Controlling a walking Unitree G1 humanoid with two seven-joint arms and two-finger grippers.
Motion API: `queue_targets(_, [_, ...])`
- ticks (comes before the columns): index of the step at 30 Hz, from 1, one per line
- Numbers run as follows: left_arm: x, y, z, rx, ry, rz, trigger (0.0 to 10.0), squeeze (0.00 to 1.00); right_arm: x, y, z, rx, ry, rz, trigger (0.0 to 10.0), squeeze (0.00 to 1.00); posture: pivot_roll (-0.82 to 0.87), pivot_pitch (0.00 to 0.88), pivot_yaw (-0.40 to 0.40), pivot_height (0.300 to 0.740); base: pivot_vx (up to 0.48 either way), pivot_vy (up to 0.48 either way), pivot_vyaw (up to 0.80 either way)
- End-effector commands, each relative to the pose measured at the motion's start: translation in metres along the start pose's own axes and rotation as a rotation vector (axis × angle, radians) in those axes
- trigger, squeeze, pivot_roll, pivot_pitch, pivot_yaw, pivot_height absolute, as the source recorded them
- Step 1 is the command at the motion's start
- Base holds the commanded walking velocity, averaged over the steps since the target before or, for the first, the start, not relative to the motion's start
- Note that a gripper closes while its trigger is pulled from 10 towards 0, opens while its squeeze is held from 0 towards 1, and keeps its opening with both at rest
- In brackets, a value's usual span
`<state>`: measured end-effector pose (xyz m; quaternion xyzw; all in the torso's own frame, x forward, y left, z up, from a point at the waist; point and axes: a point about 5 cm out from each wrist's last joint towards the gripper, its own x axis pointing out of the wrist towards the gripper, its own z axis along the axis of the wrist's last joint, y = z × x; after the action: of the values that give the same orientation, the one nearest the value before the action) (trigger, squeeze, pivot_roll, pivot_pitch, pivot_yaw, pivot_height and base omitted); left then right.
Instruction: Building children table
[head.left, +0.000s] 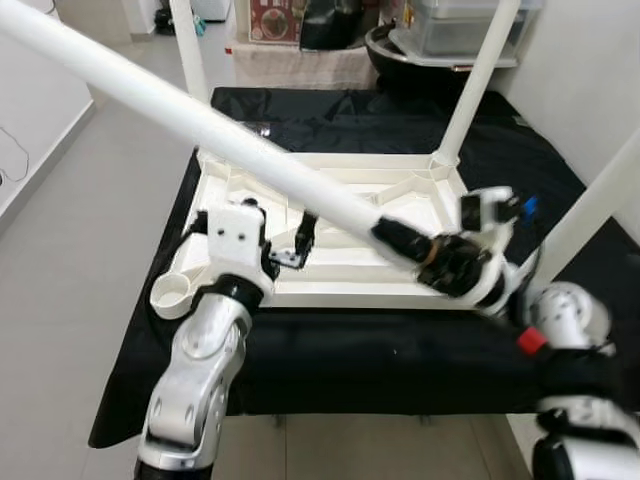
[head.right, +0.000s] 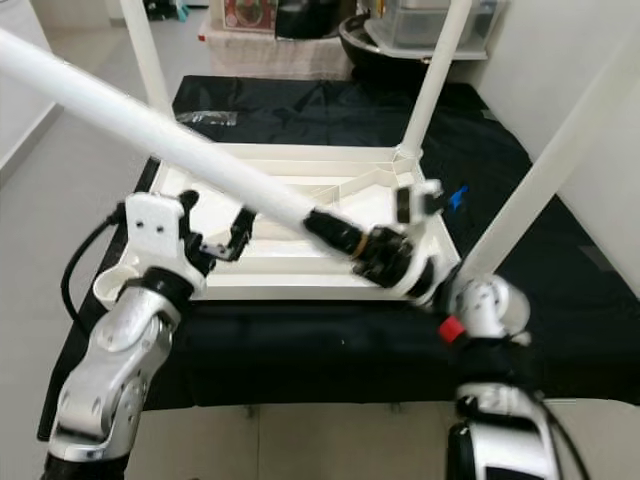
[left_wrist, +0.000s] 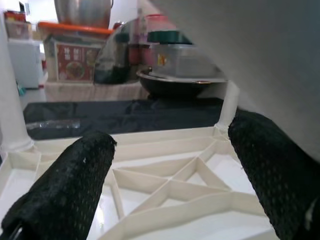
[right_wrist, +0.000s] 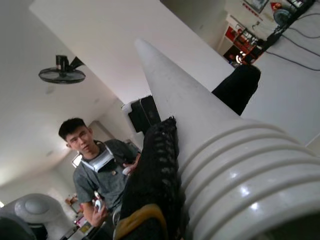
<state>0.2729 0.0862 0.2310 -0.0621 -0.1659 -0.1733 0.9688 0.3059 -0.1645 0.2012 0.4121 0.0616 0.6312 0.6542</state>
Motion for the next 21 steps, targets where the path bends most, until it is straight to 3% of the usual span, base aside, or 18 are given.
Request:
queue_targets(1, [0.0, -0.005, -0.001, -0.02, 0.01, -0.052, 10.0, 0.0, 0.001, 0.001, 0.0, 0.002, -0.008, -0.009, 0.0, 0.0, 0.03, 0.045, -0.052, 0.74, 0.0, 0.0, 0.0])
queue_targets(4, [-0.005, -0.016, -0.004, 0.022, 0.041, -0.157, 10.0, 0.0, 0.009, -0.014, 0.004, 0.022, -0.097, -0.117, 0.0, 0.0, 0.03, 0.049, -0.052, 0.74, 0.0, 0.0, 0.0])
queue_targets(12, [-0.024, -0.016, -0.017, 0.059, 0.105, -0.18, 10.0, 0.0, 0.008, -0.02, 0.021, -0.014, -0.202, -0.196, 0.0, 0.0, 0.04, 0.058, -0.058, 0.74, 0.0, 0.0, 0.0])
queue_targets(16, [-0.03, -0.008, -0.018, 0.014, 0.114, -0.129, 10.0, 0.0, 0.003, -0.019, 0.026, -0.02, -0.218, -0.202, 0.0, 0.0, 0.04, 0.06, -0.062, 0.74, 0.0, 0.0, 0.0])
queue_targets(17, [-0.028, 0.001, -0.014, -0.027, 0.092, -0.07, 10.0, 0.0, 0.002, -0.017, 0.024, -0.012, -0.215, -0.186, 0.0, 0.0, 0.04, 0.063, -0.065, 0.74, 0.0, 0.0, 0.0])
queue_targets(21, [-0.024, 0.01, -0.007, -0.108, 0.05, -0.004, 10.0, 0.0, 0.002, -0.017, 0.02, 0.001, -0.21, -0.181, 0.0, 0.0, 0.03, 0.065, -0.067, 0.74, 0.0, 0.0, 0.0])
